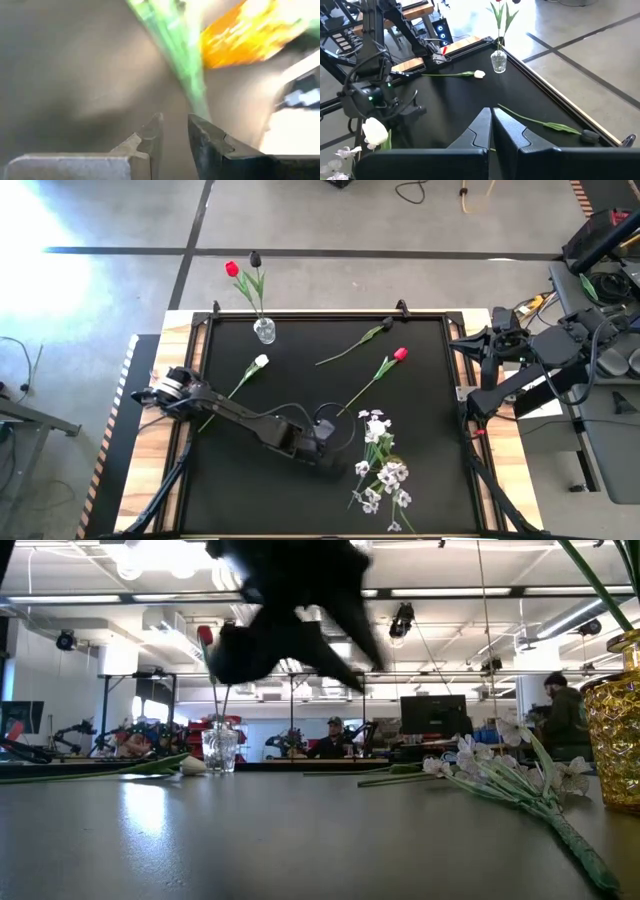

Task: Sort flowers into vase by color
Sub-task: Put the white flower into the yellow vase

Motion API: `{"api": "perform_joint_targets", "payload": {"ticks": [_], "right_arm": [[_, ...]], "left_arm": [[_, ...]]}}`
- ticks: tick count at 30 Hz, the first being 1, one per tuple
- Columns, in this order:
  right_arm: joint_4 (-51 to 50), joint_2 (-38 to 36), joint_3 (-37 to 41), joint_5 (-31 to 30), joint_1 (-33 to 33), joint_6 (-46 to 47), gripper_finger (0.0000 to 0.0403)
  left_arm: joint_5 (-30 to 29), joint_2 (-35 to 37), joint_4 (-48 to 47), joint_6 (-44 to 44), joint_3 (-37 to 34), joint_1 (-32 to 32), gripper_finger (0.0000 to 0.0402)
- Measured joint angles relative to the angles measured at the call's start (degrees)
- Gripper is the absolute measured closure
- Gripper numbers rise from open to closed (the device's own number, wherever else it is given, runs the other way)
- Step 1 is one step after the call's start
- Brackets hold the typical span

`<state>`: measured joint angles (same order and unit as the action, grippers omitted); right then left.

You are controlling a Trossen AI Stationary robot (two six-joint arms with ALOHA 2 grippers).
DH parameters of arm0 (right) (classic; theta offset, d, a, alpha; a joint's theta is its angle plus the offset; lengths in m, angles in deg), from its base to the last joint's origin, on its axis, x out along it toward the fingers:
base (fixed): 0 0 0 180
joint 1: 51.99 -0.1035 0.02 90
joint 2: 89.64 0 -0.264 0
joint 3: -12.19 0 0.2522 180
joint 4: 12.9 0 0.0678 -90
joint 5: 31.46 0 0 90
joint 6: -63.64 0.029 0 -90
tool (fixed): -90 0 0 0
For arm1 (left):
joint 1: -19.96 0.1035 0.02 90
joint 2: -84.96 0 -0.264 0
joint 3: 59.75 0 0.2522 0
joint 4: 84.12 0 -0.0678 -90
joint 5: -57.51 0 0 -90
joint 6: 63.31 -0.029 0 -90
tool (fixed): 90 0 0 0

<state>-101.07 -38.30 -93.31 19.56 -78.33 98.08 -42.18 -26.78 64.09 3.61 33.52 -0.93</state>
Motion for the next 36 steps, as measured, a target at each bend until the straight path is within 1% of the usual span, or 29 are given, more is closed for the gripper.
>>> {"api": "perform_joint_targets", "payload": {"ticks": [2, 5, 6, 8, 11, 14, 18, 24, 27, 31, 34, 36], "right_arm": [[0.02, 0.10, 0.00, 0.00, -0.01, 0.02, 0.0394], [0.08, 0.39, 0.01, -0.02, -0.01, 0.02, 0.0394], [0.09, 0.54, 0.01, -0.02, 0.00, 0.02, 0.0394], [0.13, 0.60, 0.01, -0.02, -0.01, 0.02, 0.0394], [0.13, 0.90, 0.01, -0.02, -0.01, 0.02, 0.0394], [0.13, 1.11, 0.01, -0.02, -0.01, 0.02, 0.0394], [0.16, 1.31, 0.01, -0.02, 0.00, 0.04, 0.0394], [0.25, 1.35, 0.01, -0.02, 0.01, 0.04, 0.0394], [0.33, 1.35, 0.01, -0.03, 0.01, 0.04, 0.0394], [0.35, 1.35, 0.01, -0.02, 0.01, 0.04, 0.0394], [0.37, 1.32, 0.01, -0.05, 0.01, 0.04, 0.0394], [0.35, 1.32, 0.01, -0.06, 0.01, 0.04, 0.0394]], "left_arm": [[-0.22, -0.95, 9.32, 1.70, -1.99, 0.33, 0.0330], [-1.14, -2.77, 20.47, 4.73, -4.86, 0.92, 0.0350], [-2.12, -3.32, 22.53, 5.86, -5.71, 1.16, 0.0360], [-4.64, -4.46, 23.68, 7.75, -6.36, 1.60, 0.0376], [-7.12, -5.81, 23.40, 8.91, -6.19, 2.27, 0.0386], [-7.08, -7.62, 23.76, 6.49, -4.13, 2.87, 0.0374], [-6.25, -10.45, 23.96, 3.35, -0.22, 3.50, 0.0333], [-6.82, -14.95, 23.96, 2.79, 3.69, 3.76, 0.0264], [-6.86, -17.51, 24.01, 2.84, 5.90, 3.85, 0.0244], [-6.84, -20.35, 23.18, 2.34, 10.65, 3.91, 0.0236], [-7.69, -22.30, 16.32, 1.24, 15.31, 3.91, 0.0235], [-9.23, -23.44, 8.69, 1.08, 18.79, 3.90, 0.0237]]}}
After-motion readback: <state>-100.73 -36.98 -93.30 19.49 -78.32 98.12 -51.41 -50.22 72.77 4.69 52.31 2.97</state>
